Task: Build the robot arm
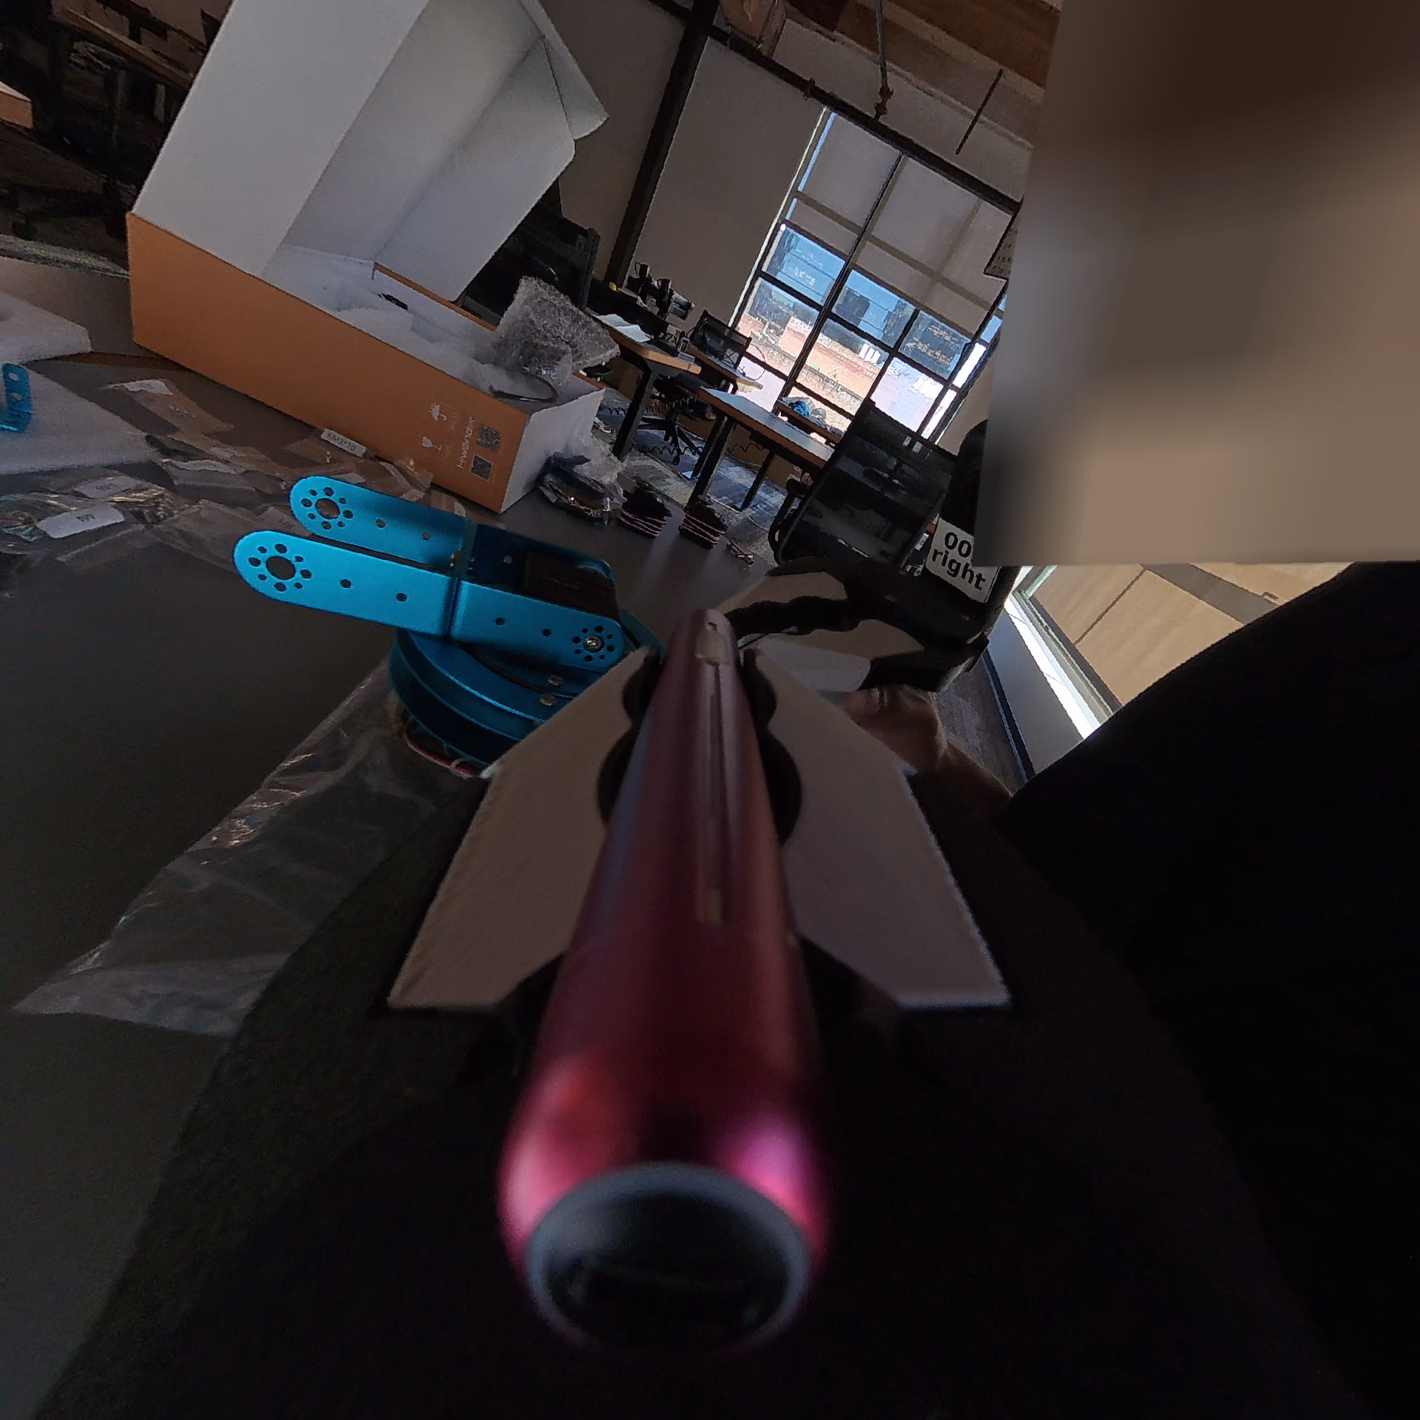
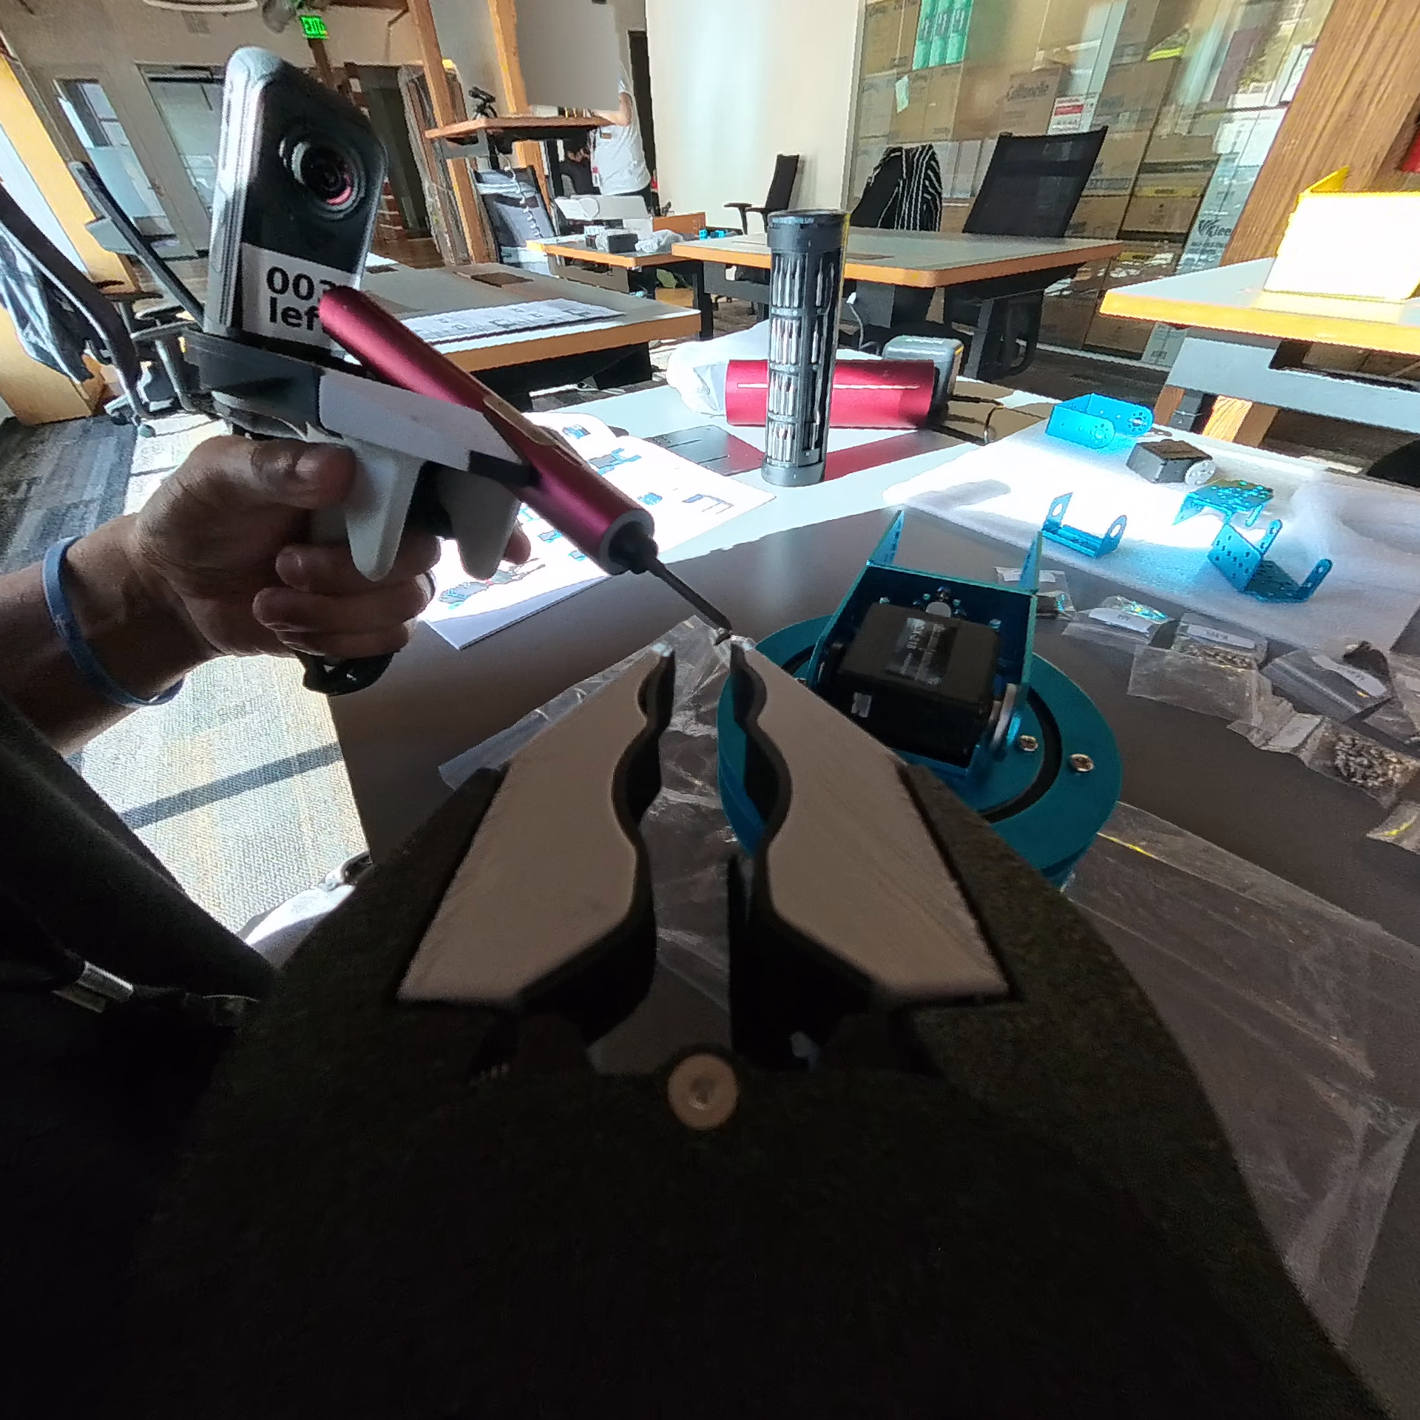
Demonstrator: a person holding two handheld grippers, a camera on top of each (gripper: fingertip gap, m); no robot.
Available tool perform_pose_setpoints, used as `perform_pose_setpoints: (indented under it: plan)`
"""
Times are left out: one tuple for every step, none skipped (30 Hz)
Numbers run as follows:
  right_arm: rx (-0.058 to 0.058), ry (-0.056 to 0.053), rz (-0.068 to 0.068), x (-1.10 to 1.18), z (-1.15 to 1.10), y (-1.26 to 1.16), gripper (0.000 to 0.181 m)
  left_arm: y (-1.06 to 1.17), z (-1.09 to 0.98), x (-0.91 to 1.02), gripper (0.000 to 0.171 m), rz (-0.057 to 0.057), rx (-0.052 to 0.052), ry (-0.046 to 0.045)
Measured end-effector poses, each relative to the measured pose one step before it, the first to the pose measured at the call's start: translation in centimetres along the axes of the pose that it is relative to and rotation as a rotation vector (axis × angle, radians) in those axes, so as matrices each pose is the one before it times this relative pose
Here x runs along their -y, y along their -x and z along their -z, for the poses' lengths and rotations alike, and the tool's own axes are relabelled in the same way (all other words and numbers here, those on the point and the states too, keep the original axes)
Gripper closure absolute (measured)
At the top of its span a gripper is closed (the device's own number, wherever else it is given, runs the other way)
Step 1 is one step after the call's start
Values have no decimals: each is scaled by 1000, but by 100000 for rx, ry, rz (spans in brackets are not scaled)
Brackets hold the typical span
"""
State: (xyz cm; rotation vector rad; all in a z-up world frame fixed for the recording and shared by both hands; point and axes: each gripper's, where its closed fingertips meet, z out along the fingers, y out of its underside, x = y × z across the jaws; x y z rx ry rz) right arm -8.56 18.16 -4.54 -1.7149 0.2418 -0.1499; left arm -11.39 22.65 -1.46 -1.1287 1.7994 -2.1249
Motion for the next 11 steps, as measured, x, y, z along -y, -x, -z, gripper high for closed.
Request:
perform_pose_setpoints:
  plan:
    - [-170,6,-1096,3,10,-73,168,84,49,38,151,-344,731,-256]
    - [400,-223,-1264,52,31,-10,168,57,35,-26,151,-429,530,261]
    - [598,-927,-1341,140,79,-1,168,34,36,-72,152,-558,471,506]
    - [622,-680,-1519,109,48,-14,168,-13,28,-66,152,-665,190,332]
    - [888,-118,-1650,38,1,13,168,-12,24,-58,152,-471,175,257]
    - [572,-170,-1441,48,-16,-22,169,-15,-4,-37,152,-154,148,33]
    - [47,-46,-843,7,-26,-74,169,-13,-5,-36,151,193,-26,-44]
    - [-347,518,-197,-72,-51,-98,170,-83,-18,-28,151,137,-414,-7]
    - [-845,1109,461,-164,-67,-151,170,-42,-6,-6,151,155,-163,-64]
    - [-121,1111,724,-178,-70,-28,170,8,4,11,151,40,178,-126]
    - [-430,431,398,-80,-42,-75,174,-26,14,36,151,17,-128,-207]
